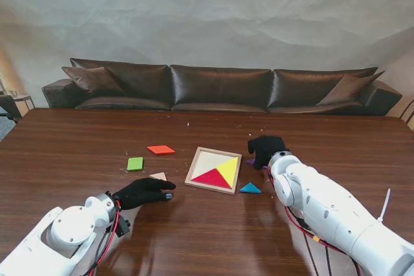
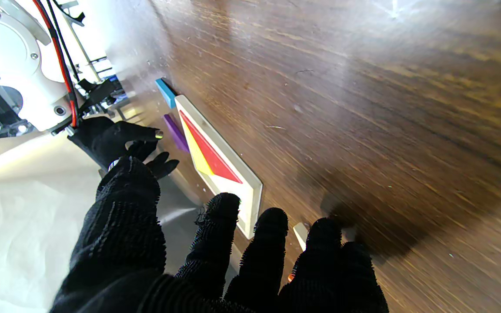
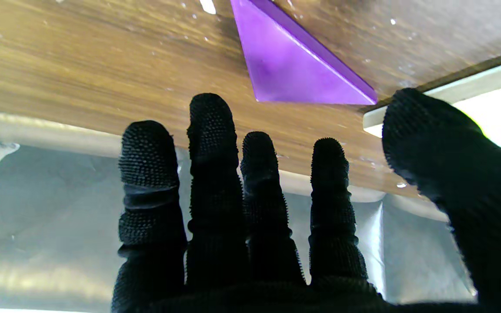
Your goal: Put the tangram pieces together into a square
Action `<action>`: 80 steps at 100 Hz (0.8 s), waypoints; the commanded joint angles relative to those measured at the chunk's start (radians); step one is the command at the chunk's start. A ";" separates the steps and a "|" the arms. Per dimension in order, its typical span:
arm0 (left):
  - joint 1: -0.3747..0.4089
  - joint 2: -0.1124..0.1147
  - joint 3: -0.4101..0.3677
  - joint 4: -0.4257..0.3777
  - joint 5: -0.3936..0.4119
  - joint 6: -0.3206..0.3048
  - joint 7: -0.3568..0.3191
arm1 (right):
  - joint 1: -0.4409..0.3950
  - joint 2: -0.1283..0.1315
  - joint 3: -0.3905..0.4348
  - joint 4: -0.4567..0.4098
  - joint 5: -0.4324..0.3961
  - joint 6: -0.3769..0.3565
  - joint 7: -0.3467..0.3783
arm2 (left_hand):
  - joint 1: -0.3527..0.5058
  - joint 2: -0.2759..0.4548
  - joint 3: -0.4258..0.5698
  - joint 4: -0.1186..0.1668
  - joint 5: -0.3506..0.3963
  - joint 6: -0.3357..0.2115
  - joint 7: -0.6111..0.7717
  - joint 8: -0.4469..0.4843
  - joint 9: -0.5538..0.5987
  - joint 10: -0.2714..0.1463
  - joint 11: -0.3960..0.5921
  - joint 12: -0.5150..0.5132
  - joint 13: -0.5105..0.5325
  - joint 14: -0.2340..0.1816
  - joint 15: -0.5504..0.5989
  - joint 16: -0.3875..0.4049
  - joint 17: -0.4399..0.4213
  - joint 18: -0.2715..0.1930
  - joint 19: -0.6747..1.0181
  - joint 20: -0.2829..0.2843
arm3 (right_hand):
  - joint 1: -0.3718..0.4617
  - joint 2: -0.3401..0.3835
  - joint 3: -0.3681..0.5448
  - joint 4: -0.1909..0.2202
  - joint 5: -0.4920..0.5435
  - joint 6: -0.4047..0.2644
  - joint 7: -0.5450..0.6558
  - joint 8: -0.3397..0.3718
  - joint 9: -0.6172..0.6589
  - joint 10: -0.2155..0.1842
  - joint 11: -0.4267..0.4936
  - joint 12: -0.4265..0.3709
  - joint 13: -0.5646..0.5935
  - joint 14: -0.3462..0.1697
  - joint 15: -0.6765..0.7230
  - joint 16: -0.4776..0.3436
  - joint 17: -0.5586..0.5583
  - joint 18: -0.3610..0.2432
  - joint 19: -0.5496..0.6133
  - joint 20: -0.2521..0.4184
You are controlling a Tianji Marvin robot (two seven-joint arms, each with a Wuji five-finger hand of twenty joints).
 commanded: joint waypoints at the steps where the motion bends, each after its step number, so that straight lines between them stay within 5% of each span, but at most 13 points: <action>1: 0.012 -0.001 0.007 0.017 0.002 0.012 -0.027 | -0.003 -0.006 -0.006 0.016 0.007 0.014 0.015 | 0.028 0.050 -0.021 0.035 0.007 -0.004 0.004 0.000 0.029 -0.003 0.007 0.001 0.007 0.031 0.012 0.015 0.030 0.199 0.025 -0.004 | -0.014 -0.054 0.012 -0.005 -0.035 0.017 0.003 0.001 -0.002 0.036 0.006 0.010 -0.029 0.032 0.013 0.010 -0.151 0.041 0.029 0.024; 38: 0.011 -0.001 0.010 0.017 -0.001 0.015 -0.029 | 0.028 -0.034 -0.054 0.093 0.064 0.055 -0.004 | 0.027 0.051 -0.023 0.035 0.007 -0.004 0.004 0.000 0.028 -0.004 0.007 0.001 0.007 0.031 0.012 0.015 0.030 0.198 0.025 -0.004 | 0.021 -0.059 0.028 -0.001 -0.101 0.053 -0.017 -0.007 0.008 0.050 -0.016 -0.005 -0.020 0.035 0.009 0.007 -0.149 0.048 0.022 0.027; 80: 0.013 -0.001 0.010 0.014 -0.002 0.016 -0.027 | 0.050 -0.082 -0.104 0.208 0.137 0.065 -0.076 | 0.026 0.053 -0.023 0.035 0.006 -0.004 0.003 0.000 0.028 -0.003 0.007 0.001 0.007 0.033 0.012 0.015 0.030 0.198 0.025 -0.003 | 0.125 -0.111 0.073 0.012 0.064 0.060 0.110 0.053 0.155 0.021 -0.001 0.002 0.090 0.004 0.022 0.018 -0.078 0.060 0.040 0.020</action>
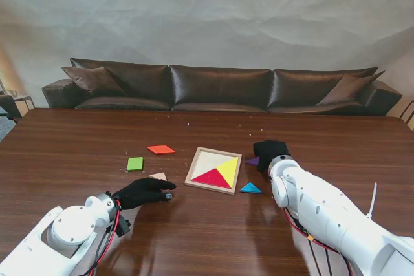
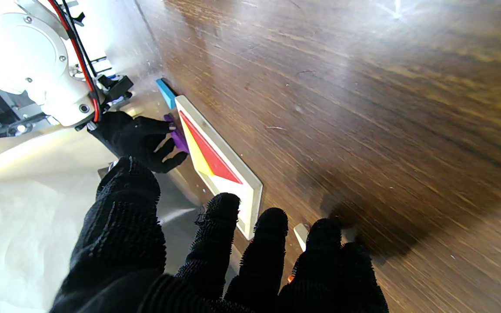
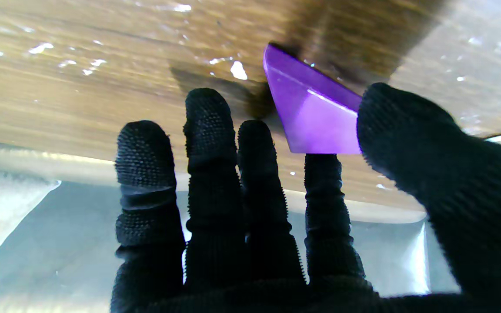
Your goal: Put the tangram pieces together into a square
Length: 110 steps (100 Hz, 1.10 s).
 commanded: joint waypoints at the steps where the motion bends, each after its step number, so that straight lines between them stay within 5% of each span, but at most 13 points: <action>1: 0.015 -0.002 0.008 0.016 0.000 0.010 -0.026 | -0.004 -0.015 -0.011 0.029 0.010 0.002 0.009 | 0.026 0.053 -0.023 0.035 0.007 -0.002 0.004 0.000 0.028 -0.003 0.007 0.001 0.010 0.034 0.012 0.015 0.031 0.200 0.027 0.003 | 0.035 -0.049 0.047 0.012 0.083 0.007 0.066 0.043 0.037 0.004 0.003 0.004 0.047 -0.003 0.016 0.018 -0.076 0.034 0.040 0.015; 20: 0.017 -0.002 0.006 0.014 0.000 0.010 -0.025 | 0.017 -0.046 -0.053 0.107 0.050 -0.018 -0.020 | 0.025 0.054 -0.024 0.035 0.007 -0.003 0.004 0.000 0.028 -0.005 0.007 0.001 0.010 0.032 0.012 0.015 0.031 0.199 0.028 0.003 | 0.043 -0.079 0.062 0.007 0.183 0.022 0.182 0.167 0.025 -0.029 0.066 0.058 0.065 -0.029 0.034 0.032 -0.071 0.014 0.053 0.009; 25: 0.017 -0.002 0.005 0.013 0.000 0.010 -0.025 | 0.024 -0.055 -0.065 0.131 0.060 -0.028 -0.031 | 0.026 0.054 -0.024 0.035 0.007 -0.003 0.003 0.000 0.028 -0.004 0.007 0.001 0.009 0.034 0.012 0.015 0.031 0.200 0.028 0.003 | 0.058 -0.103 0.061 -0.075 0.198 0.018 0.220 0.168 0.010 -0.031 0.082 0.075 0.066 -0.037 0.050 0.038 -0.072 0.003 0.060 0.009; 34: 0.019 -0.002 0.004 0.012 0.000 0.010 -0.025 | 0.034 -0.066 -0.087 0.164 0.073 -0.044 -0.040 | 0.024 0.054 -0.025 0.035 0.008 -0.006 0.004 0.000 0.027 -0.004 0.007 0.000 0.010 0.032 0.012 0.015 0.031 0.200 0.028 0.003 | 0.077 -0.134 0.062 -0.153 0.200 -0.001 0.305 0.154 -0.029 -0.023 0.089 0.081 0.049 -0.036 0.054 0.036 -0.082 0.000 0.062 0.008; 53: 0.024 -0.002 0.000 0.007 0.002 0.012 -0.023 | 0.047 -0.085 -0.115 0.217 0.095 -0.079 -0.055 | 0.026 0.055 -0.025 0.035 0.007 -0.003 0.003 0.000 0.026 -0.003 0.006 0.000 0.008 0.032 0.011 0.014 0.031 0.199 0.027 0.003 | 0.102 -0.183 0.054 -0.213 0.217 -0.086 0.445 0.194 -0.105 0.011 0.067 0.060 -0.003 -0.020 0.049 0.024 -0.113 0.004 0.056 0.010; 81: 0.029 -0.001 -0.005 0.004 0.004 0.010 -0.024 | 0.048 -0.092 -0.115 0.236 0.117 -0.109 -0.047 | 0.026 0.055 -0.026 0.035 0.007 -0.004 0.004 0.000 0.028 -0.004 0.007 0.000 0.010 0.030 0.012 0.015 0.031 0.198 0.028 0.003 | 0.145 -0.237 0.060 -0.222 0.281 -0.140 0.541 0.301 -0.020 0.025 -0.018 -0.024 0.061 -0.023 0.033 0.008 -0.039 0.031 0.077 0.021; 96: 0.032 -0.001 -0.008 0.001 0.006 0.012 -0.025 | 0.049 -0.096 -0.115 0.250 0.130 -0.131 -0.041 | 0.026 0.055 -0.026 0.035 0.007 -0.005 0.004 0.000 0.027 -0.002 0.006 0.000 0.009 0.033 0.012 0.015 0.030 0.199 0.027 0.003 | 0.202 -0.261 0.063 -0.207 0.336 -0.132 0.554 0.325 0.178 -0.041 -0.047 -0.054 0.199 -0.060 0.091 0.029 0.106 0.014 0.143 0.047; 110: 0.035 0.000 -0.009 -0.001 0.006 0.013 -0.026 | 0.055 -0.105 -0.122 0.281 0.148 -0.158 -0.040 | 0.026 0.055 -0.026 0.035 0.008 -0.003 0.004 0.000 0.028 -0.001 0.007 0.000 0.009 0.032 0.012 0.015 0.031 0.199 0.028 0.003 | 0.228 -0.281 0.070 -0.200 0.398 -0.123 0.570 0.334 0.354 -0.089 -0.091 -0.048 0.210 -0.098 0.277 0.030 0.211 -0.012 0.166 0.055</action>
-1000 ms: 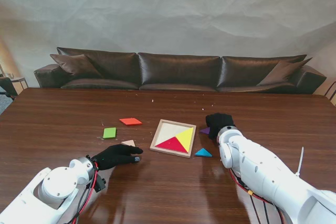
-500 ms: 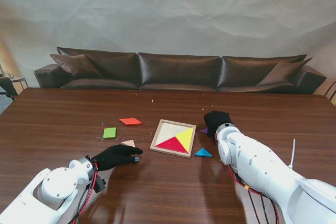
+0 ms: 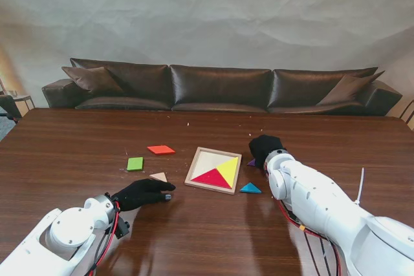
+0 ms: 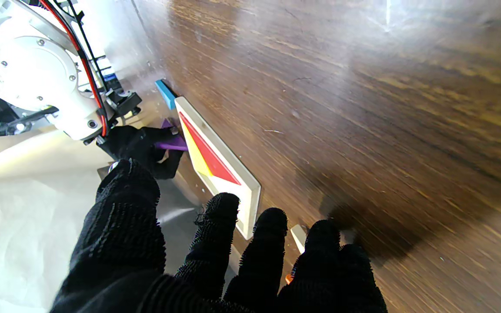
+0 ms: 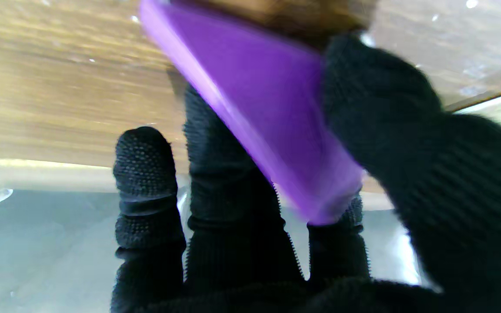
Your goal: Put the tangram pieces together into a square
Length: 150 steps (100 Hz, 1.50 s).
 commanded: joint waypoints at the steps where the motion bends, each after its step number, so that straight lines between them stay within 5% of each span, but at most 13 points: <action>1: 0.016 0.000 0.003 0.012 0.004 0.011 -0.026 | -0.050 -0.005 -0.018 0.048 0.008 -0.011 0.049 | 0.025 0.045 -0.025 0.035 0.007 -0.003 0.004 0.000 0.027 -0.003 0.006 0.000 0.019 0.035 0.011 0.015 0.038 0.203 0.039 0.015 | 0.052 -0.007 0.038 0.026 0.066 -0.041 0.079 0.022 0.274 -0.165 0.036 0.033 0.048 -0.030 0.081 -0.001 0.206 -0.012 0.052 0.031; 17: 0.017 0.000 0.002 0.011 0.004 0.011 -0.026 | -0.045 -0.010 -0.019 0.069 0.021 -0.045 0.047 | 0.025 0.046 -0.025 0.035 0.005 -0.004 0.003 0.000 0.027 -0.003 0.006 0.000 0.019 0.035 0.011 0.015 0.037 0.203 0.038 0.015 | 0.062 -0.017 0.027 0.014 0.089 -0.060 0.047 -0.030 0.361 -0.197 0.050 0.074 0.054 -0.065 0.177 0.014 0.259 -0.036 0.064 0.045; 27: 0.018 0.000 0.001 0.011 0.004 0.010 -0.027 | -0.043 -0.016 -0.016 0.083 0.027 -0.060 0.034 | 0.025 0.045 -0.025 0.035 0.006 -0.005 0.004 0.000 0.027 -0.004 0.006 0.000 0.019 0.033 0.012 0.015 0.037 0.203 0.038 0.015 | 0.065 0.000 0.028 0.019 0.089 -0.072 0.023 -0.137 0.381 -0.192 0.058 0.095 0.054 -0.087 0.217 0.017 0.288 -0.057 0.069 0.052; 44: 0.019 0.001 -0.001 0.009 0.005 0.015 -0.031 | -0.040 -0.008 -0.002 0.073 0.012 -0.086 0.001 | 0.024 0.046 -0.025 0.035 0.005 -0.004 0.003 0.000 0.026 -0.003 0.006 0.000 0.018 0.034 0.011 0.014 0.036 0.202 0.038 0.015 | 0.072 0.007 0.032 0.023 0.118 -0.063 0.013 -0.200 0.404 -0.189 0.078 0.120 0.057 -0.147 0.266 0.035 0.314 -0.148 0.109 0.076; 70: 0.013 0.002 0.004 0.012 0.000 0.015 -0.037 | -0.058 0.036 0.072 -0.093 -0.051 -0.065 0.016 | 0.024 0.046 -0.026 0.035 0.004 -0.004 0.003 0.000 0.025 -0.004 0.006 0.000 0.017 0.034 0.011 0.014 0.036 0.203 0.038 0.015 | 0.071 0.066 0.053 0.036 0.051 -0.055 0.081 -0.219 0.395 -0.187 0.090 0.144 0.057 -0.186 0.266 0.038 0.316 -0.221 0.106 0.081; 97: 0.008 0.002 0.007 0.017 -0.001 0.013 -0.039 | -0.062 0.035 0.100 -0.213 -0.080 -0.072 0.007 | 0.024 0.046 -0.025 0.035 0.004 -0.004 0.003 0.000 0.025 -0.003 0.006 0.000 0.017 0.035 0.011 0.014 0.036 0.202 0.038 0.015 | 0.075 0.074 0.052 0.039 0.044 -0.061 0.102 -0.242 0.387 -0.185 0.101 0.167 0.058 -0.188 0.272 0.045 0.317 -0.224 0.109 0.090; 126: 0.010 0.001 0.007 0.017 -0.008 0.015 -0.038 | -0.002 -0.002 0.037 -0.238 -0.047 -0.179 0.053 | 0.025 0.047 -0.025 0.035 0.005 -0.004 0.003 0.000 0.025 -0.004 0.006 0.000 0.018 0.033 0.011 0.014 0.037 0.201 0.038 0.015 | 0.081 0.085 0.044 0.044 0.038 -0.062 0.104 -0.245 0.374 -0.190 0.104 0.184 0.056 -0.175 0.259 0.037 0.307 -0.214 0.083 0.086; 150: 0.010 -0.001 0.003 0.018 -0.021 0.049 -0.044 | 0.069 -0.096 -0.055 -0.075 0.017 -0.318 0.026 | 0.026 0.045 -0.025 0.035 0.005 -0.005 0.003 0.000 0.025 -0.004 0.006 0.000 0.016 0.033 0.010 0.014 0.035 0.201 0.037 0.014 | 0.090 0.102 0.043 0.052 0.033 -0.048 0.090 -0.239 0.359 -0.185 0.098 0.190 0.054 -0.162 0.239 0.027 0.295 -0.197 0.050 0.078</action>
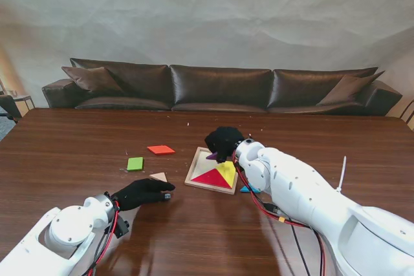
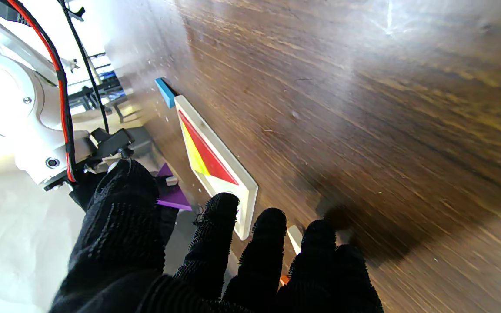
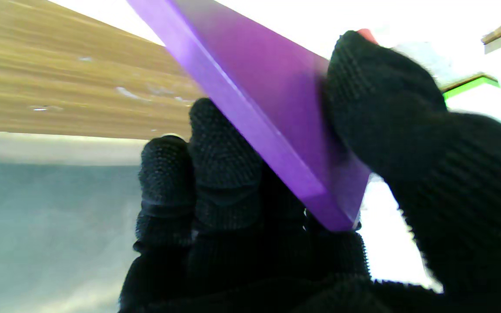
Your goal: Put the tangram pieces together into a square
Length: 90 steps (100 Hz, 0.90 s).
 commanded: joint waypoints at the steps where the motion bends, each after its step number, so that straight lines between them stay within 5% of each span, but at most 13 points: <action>1: 0.014 -0.003 0.004 0.020 0.000 0.020 -0.028 | 0.013 -0.041 -0.014 0.030 0.006 -0.019 0.002 | 0.027 0.045 -0.025 0.035 0.006 -0.002 0.004 0.000 0.025 -0.004 0.007 0.000 0.017 0.056 0.010 0.014 0.037 0.231 0.041 0.011 | 0.100 0.079 0.063 0.055 0.006 -0.083 0.065 0.001 0.050 0.016 0.023 0.015 0.002 -0.096 0.034 0.006 0.294 0.002 -0.014 0.008; 22: 0.016 -0.003 -0.004 0.008 -0.005 0.046 -0.034 | 0.078 -0.191 -0.115 0.308 0.060 -0.185 -0.063 | 0.028 0.045 -0.024 0.035 0.008 -0.004 0.005 0.001 0.026 -0.008 0.007 0.000 0.018 0.054 0.011 0.015 0.037 0.230 0.040 0.011 | 0.110 0.087 0.065 0.062 0.010 -0.098 0.036 0.007 0.040 0.001 0.014 0.014 -0.002 -0.080 0.005 -0.010 0.270 0.003 -0.038 0.006; 31: 0.019 -0.004 -0.011 0.003 -0.005 0.058 -0.032 | 0.092 -0.234 -0.144 0.381 0.073 -0.239 -0.080 | 0.028 0.045 -0.024 0.035 0.010 -0.005 0.005 0.001 0.028 -0.006 0.007 0.001 0.019 0.056 0.011 0.015 0.038 0.232 0.041 0.011 | 0.116 0.091 0.069 0.065 0.011 -0.105 0.025 0.010 0.036 -0.002 0.008 0.011 -0.002 -0.080 -0.012 -0.020 0.257 -0.005 -0.050 0.004; 90: 0.039 -0.009 -0.029 -0.027 0.008 0.140 -0.013 | 0.098 -0.225 -0.212 0.385 0.038 -0.322 -0.064 | 0.029 0.045 -0.024 0.035 0.011 -0.004 0.005 0.001 0.027 -0.007 0.007 0.000 0.020 0.056 0.012 0.015 0.038 0.231 0.041 0.011 | 0.140 0.056 0.083 0.063 -0.013 -0.118 -0.034 0.000 -0.004 -0.031 -0.028 -0.012 -0.015 -0.076 -0.122 -0.075 0.202 -0.030 -0.106 -0.022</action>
